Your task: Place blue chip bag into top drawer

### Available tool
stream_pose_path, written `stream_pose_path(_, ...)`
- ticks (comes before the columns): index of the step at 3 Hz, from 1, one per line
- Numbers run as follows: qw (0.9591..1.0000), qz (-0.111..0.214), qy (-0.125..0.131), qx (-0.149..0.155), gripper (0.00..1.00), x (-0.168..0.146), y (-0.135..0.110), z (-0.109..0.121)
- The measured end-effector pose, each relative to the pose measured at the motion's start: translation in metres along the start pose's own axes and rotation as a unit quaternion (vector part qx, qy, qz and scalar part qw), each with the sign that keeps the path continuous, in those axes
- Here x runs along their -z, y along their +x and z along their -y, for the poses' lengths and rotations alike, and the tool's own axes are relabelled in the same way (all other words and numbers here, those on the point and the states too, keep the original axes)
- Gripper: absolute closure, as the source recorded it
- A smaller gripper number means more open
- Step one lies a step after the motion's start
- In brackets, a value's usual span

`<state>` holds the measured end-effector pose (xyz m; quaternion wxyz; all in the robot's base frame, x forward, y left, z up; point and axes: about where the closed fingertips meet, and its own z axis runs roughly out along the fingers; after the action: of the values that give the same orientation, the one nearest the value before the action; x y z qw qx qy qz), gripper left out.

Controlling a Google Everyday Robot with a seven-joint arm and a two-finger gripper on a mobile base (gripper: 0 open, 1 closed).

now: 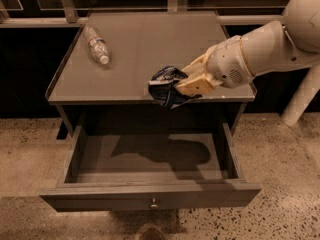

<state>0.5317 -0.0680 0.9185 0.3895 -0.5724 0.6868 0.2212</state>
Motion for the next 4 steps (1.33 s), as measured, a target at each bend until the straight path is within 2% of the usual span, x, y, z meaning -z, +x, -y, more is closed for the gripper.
stream_pose_path(1,0.9987,0.016,-0.001,-0.049,1.00,0.004,0.019,-0.031)
stream_pose_path(2,0.9988,0.017,-0.003,-0.046,1.00,0.002,0.017,-0.032)
stream_pose_path(3,0.9963,0.027,-0.002,-0.081,1.00,-0.005,0.038,-0.050)
stream_pose_path(4,0.9884,0.049,-0.011,-0.143,1.00,-0.023,0.075,-0.074)
